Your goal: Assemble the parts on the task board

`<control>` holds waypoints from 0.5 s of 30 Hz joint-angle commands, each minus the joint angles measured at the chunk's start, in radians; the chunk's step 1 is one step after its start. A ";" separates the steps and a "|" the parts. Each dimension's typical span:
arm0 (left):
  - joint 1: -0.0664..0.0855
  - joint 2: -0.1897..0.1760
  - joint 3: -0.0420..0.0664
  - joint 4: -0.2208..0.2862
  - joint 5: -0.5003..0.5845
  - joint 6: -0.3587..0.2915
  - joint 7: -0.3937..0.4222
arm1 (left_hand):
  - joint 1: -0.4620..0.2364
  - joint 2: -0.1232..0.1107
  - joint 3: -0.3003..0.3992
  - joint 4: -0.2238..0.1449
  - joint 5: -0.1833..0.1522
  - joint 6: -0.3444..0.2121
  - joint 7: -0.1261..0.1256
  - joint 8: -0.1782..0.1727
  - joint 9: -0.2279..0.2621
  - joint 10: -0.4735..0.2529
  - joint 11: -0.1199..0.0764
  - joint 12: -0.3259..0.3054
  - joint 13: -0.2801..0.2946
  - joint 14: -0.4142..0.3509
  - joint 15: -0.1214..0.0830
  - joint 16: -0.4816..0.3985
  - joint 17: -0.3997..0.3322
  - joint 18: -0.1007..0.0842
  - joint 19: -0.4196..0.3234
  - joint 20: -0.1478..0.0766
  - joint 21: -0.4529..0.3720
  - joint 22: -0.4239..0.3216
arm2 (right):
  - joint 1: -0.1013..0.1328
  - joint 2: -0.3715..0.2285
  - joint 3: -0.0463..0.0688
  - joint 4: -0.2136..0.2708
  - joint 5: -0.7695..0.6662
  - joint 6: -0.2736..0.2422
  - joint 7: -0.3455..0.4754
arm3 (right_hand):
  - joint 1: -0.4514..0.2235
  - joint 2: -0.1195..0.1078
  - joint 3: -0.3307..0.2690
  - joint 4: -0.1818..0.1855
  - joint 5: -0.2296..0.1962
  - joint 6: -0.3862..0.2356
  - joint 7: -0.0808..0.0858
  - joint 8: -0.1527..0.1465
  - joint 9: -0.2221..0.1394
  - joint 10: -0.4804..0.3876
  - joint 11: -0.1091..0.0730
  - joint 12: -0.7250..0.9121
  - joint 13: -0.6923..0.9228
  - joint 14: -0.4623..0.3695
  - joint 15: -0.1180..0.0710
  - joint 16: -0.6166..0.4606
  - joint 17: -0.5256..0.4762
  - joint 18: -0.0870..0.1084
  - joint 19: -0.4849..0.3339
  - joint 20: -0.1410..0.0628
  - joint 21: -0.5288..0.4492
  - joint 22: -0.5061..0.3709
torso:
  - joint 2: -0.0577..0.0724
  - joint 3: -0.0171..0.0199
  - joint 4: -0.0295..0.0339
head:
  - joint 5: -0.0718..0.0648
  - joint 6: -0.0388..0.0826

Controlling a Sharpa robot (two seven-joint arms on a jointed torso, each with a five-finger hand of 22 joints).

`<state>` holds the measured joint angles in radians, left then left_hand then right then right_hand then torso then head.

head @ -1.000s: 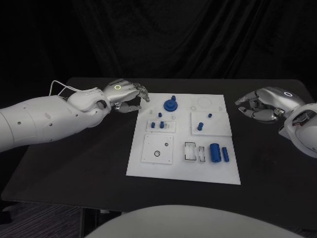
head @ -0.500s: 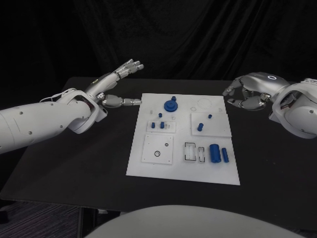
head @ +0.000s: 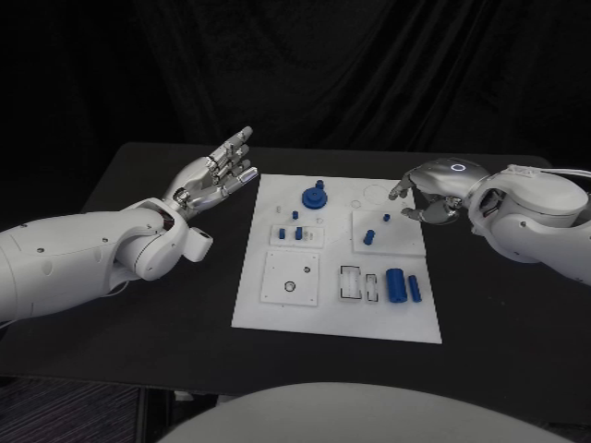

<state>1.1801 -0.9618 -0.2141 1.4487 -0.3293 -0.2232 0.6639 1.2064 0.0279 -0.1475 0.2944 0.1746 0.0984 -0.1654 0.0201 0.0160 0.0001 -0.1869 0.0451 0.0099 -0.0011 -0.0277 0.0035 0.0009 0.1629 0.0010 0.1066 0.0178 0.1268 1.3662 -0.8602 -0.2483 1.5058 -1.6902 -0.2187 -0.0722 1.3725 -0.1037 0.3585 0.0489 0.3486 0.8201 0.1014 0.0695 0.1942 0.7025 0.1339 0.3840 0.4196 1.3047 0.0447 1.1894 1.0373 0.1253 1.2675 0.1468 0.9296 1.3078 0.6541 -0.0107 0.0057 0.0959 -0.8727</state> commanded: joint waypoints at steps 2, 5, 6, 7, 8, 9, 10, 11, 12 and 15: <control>-0.006 -0.004 0.001 0.016 0.121 0.112 0.182 | -0.011 0.022 -0.012 0.000 -0.017 -0.013 0.002 -0.006 -0.002 0.000 -0.014 -0.004 -0.001 0.001 -0.010 -0.004 -0.001 0.016 0.001 -0.012 -0.006 -0.006 | -0.013 0.019 0.001 -0.025 -0.059 -0.031 0.001 | -0.008 -0.008 -0.019 0.008 -0.047 0.009 0.007 0.000 -0.006 0.029 0.000 -0.013 -0.032 0.012 0.004 0.011 -0.003 -0.003 0.014 0.004 0.007 0.095 | -0.003 0.0003 0.0035 | -0.008 0.000; -0.009 -0.004 0.001 0.021 0.127 0.120 0.178 | -0.028 0.046 -0.025 -0.001 -0.021 -0.014 0.012 -0.006 -0.002 0.000 -0.005 -0.005 -0.001 0.001 -0.007 -0.004 -0.001 0.017 0.002 -0.022 -0.007 -0.014 | -0.020 0.033 0.001 -0.040 -0.061 -0.039 0.010 | -0.030 -0.007 -0.042 0.028 -0.086 0.016 0.015 0.002 -0.008 0.039 0.000 -0.020 -0.051 0.023 0.006 0.023 0.005 -0.007 0.028 0.006 0.025 0.101 | -0.002 -0.0005 0.0027 | -0.009 0.000; -0.009 -0.005 0.001 0.023 0.128 0.121 0.176 | -0.025 0.048 -0.027 -0.002 -0.019 -0.012 0.014 -0.005 -0.001 0.000 -0.003 -0.004 -0.001 0.001 -0.007 -0.004 -0.001 0.017 0.002 -0.023 -0.007 -0.014 | -0.022 0.038 0.001 -0.045 -0.061 -0.039 0.012 | -0.031 -0.006 -0.044 0.030 -0.086 0.016 0.015 0.002 -0.009 0.045 -0.001 -0.021 -0.054 0.026 0.005 0.027 0.009 -0.008 0.033 0.006 0.033 0.104 | -0.003 -0.0002 0.0027 | -0.011 0.000; -0.010 -0.005 0.001 0.025 0.129 0.123 0.173 | -0.023 0.051 -0.029 -0.002 -0.014 -0.011 0.018 -0.005 -0.001 0.000 0.000 -0.004 -0.001 0.001 -0.007 -0.004 -0.001 0.017 0.002 -0.025 -0.007 -0.014 | -0.024 0.044 0.001 -0.051 -0.062 -0.038 0.015 | -0.031 -0.003 -0.045 0.031 -0.085 0.017 0.014 0.002 -0.009 0.052 -0.002 -0.021 -0.058 0.030 0.005 0.031 0.012 -0.010 0.037 0.006 0.040 0.106 | -0.001 0.0006 0.0010 | -0.011 0.000; -0.010 -0.005 0.001 0.026 0.130 0.124 0.171 | -0.010 0.059 -0.033 -0.002 0.001 -0.006 0.037 -0.005 0.000 0.000 0.020 -0.001 0.000 0.001 -0.003 -0.004 -0.001 0.016 0.003 -0.024 -0.006 -0.015 | -0.026 0.049 0.001 -0.056 -0.062 -0.036 0.016 | -0.029 -0.002 -0.046 0.032 -0.080 0.018 0.015 0.002 -0.010 0.053 -0.002 -0.024 -0.063 0.029 0.004 0.029 0.008 -0.009 0.038 0.005 0.039 0.106 | -0.001 0.0012 0.0000 | -0.012 0.000; -0.011 -0.005 0.001 0.026 0.130 0.125 0.169 | -0.010 0.059 -0.033 -0.002 0.001 -0.006 0.037 -0.005 0.000 0.000 0.020 -0.001 0.000 0.001 -0.003 -0.004 -0.001 0.016 0.003 -0.024 -0.006 -0.015 | -0.027 0.054 0.001 -0.062 -0.062 -0.034 0.017 | -0.027 -0.001 -0.046 0.031 -0.076 0.019 0.015 0.002 -0.010 0.055 -0.002 -0.026 -0.066 0.030 0.004 0.030 0.008 -0.009 0.038 0.005 0.039 0.106 | -0.001 0.0014 -0.0004 | -0.014 0.000; -0.011 -0.005 0.001 0.027 0.130 0.127 0.168 | 0.009 0.068 -0.041 -0.003 0.024 -0.002 0.044 -0.004 0.000 0.001 0.028 0.001 0.000 0.001 0.006 -0.004 -0.001 0.014 0.003 -0.017 -0.006 -0.016 | -0.029 0.058 0.001 -0.067 -0.062 -0.032 0.018 | -0.024 0.001 -0.046 0.030 -0.069 0.021 0.014 0.002 -0.011 0.058 -0.002 -0.030 -0.072 0.030 0.003 0.030 0.006 -0.009 0.039 0.005 0.039 0.106 | -0.001 0.0016 -0.0007 | -0.016 0.000; -0.012 -0.005 0.001 0.028 0.131 0.128 0.166 | 0.014 0.071 -0.044 -0.002 0.031 -0.001 0.041 -0.004 0.000 0.001 0.031 0.002 0.000 0.001 0.009 -0.004 -0.001 0.014 0.004 -0.013 -0.006 -0.017 | -0.031 0.064 0.001 -0.075 -0.062 -0.031 0.020 | -0.020 0.003 -0.046 0.029 -0.063 0.022 0.011 0.002 -0.012 0.062 -0.003 -0.033 -0.077 0.030 0.003 0.030 0.004 -0.009 0.040 0.004 0.038 0.106 | -0.001 0.0017 -0.0006 | -0.017 0.000; -0.012 -0.004 0.001 0.028 0.131 0.129 0.165 | 0.018 0.074 -0.046 -0.002 0.037 0.000 0.040 -0.004 0.000 0.001 0.034 0.003 0.000 0.001 0.011 -0.004 -0.001 0.014 0.004 -0.010 -0.006 -0.017 | -0.033 0.068 0.001 -0.081 -0.062 -0.030 0.021 | -0.018 0.003 -0.046 0.028 -0.061 0.021 0.010 0.001 -0.012 0.064 -0.003 -0.034 -0.080 0.030 0.003 0.030 0.004 -0.009 0.040 0.004 0.037 0.106 | -0.001 0.0013 0.0001 | -0.020 0.000; -0.013 -0.005 0.001 0.031 0.132 0.134 0.160 | 0.034 0.081 -0.059 -0.002 0.046 0.001 0.037 -0.004 0.000 0.001 0.050 0.004 0.000 0.001 0.030 -0.004 -0.001 0.012 0.005 0.024 -0.005 -0.016 | -0.040 0.087 0.001 -0.105 -0.063 -0.029 0.027 | -0.008 0.006 -0.042 0.023 -0.050 0.016 0.001 -0.002 -0.015 0.074 -0.004 -0.039 -0.091 0.026 0.000 0.026 -0.004 -0.008 0.039 0.002 0.032 0.106 | 0.000 0.0005 0.0011 | -0.025 0.000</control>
<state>1.1692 -0.9671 -0.2142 1.4762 -0.2207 -0.1215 0.6735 1.2324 0.1089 -0.2025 0.2919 0.2178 0.0966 -0.1283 0.0201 0.0157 0.0013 -0.1440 0.0451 0.0100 0.0003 -0.0057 0.0035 0.0012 0.1627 0.0055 0.1196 0.0178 0.1106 1.3300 -0.7770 -0.2477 1.4081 -1.7366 -0.2335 -0.0551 1.3561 -0.1012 0.3159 0.0785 0.2961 0.8353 0.1096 0.0695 0.1798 0.7707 0.1290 0.3482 0.3315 1.3297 0.0484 1.2164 1.0353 0.1251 1.3010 0.1520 0.9647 1.3076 0.6530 -0.0101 0.0065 0.0728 -0.8727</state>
